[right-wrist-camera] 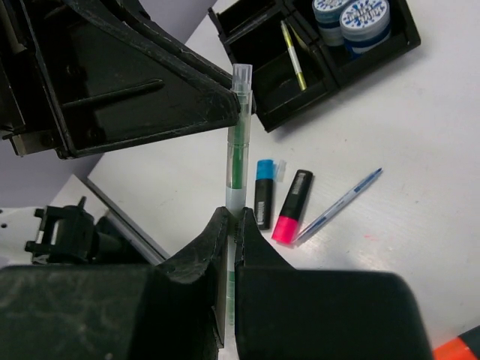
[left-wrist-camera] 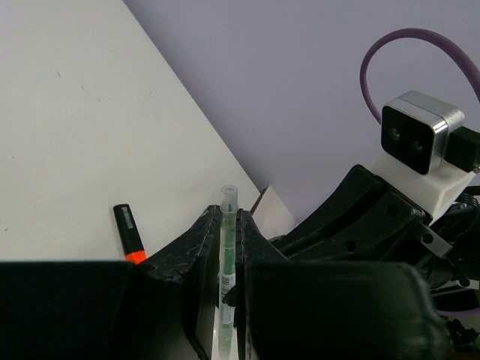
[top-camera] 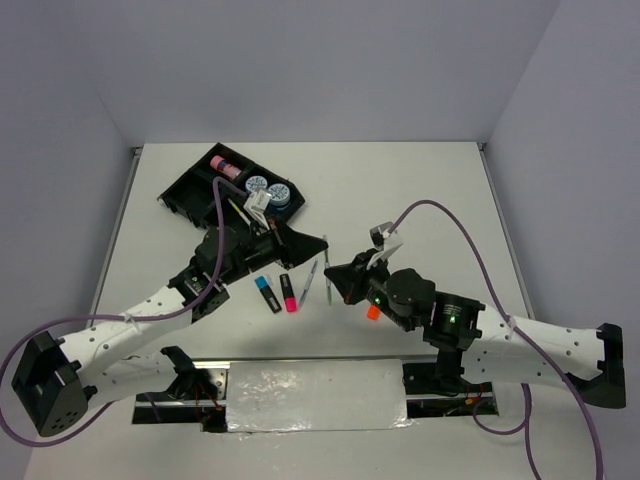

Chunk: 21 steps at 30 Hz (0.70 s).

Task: Sort the stationery into containers
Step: Close the pen cap on the pen.

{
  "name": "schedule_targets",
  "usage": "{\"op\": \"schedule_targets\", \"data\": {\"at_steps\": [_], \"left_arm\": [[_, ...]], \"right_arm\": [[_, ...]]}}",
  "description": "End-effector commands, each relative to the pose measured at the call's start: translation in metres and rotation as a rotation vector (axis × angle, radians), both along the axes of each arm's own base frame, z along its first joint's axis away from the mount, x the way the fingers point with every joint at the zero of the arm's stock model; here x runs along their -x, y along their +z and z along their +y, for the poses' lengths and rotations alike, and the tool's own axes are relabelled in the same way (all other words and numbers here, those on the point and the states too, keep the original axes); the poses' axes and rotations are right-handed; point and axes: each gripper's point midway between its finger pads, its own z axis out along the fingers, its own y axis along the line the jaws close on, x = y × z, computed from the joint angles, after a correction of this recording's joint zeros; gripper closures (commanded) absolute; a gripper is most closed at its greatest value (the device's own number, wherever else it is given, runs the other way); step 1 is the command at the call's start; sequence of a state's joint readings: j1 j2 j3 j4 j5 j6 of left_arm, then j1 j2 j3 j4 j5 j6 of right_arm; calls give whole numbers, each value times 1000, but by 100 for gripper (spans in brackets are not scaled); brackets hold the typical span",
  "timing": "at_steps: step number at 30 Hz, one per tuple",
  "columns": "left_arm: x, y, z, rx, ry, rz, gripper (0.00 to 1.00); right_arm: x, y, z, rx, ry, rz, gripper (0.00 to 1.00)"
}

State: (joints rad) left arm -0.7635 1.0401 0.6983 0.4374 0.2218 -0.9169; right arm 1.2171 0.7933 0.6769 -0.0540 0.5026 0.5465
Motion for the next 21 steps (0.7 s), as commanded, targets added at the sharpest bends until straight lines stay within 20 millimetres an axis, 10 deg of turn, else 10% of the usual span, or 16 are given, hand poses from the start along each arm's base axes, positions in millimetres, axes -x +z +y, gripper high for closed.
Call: {"op": "schedule_targets", "data": {"at_steps": [1,10,21], "left_arm": [[17,-15,-3,-32,-70,16,100],[23,9,10,-63,-53,-80,62],[18,26,14,-65,-13,-135,71]], "right_arm": [[-13,74,0,-100,-21,-165,100],[-20,93,7,-60,11,-270,100],[-14,78,19,-50,68,-240,100]]}}
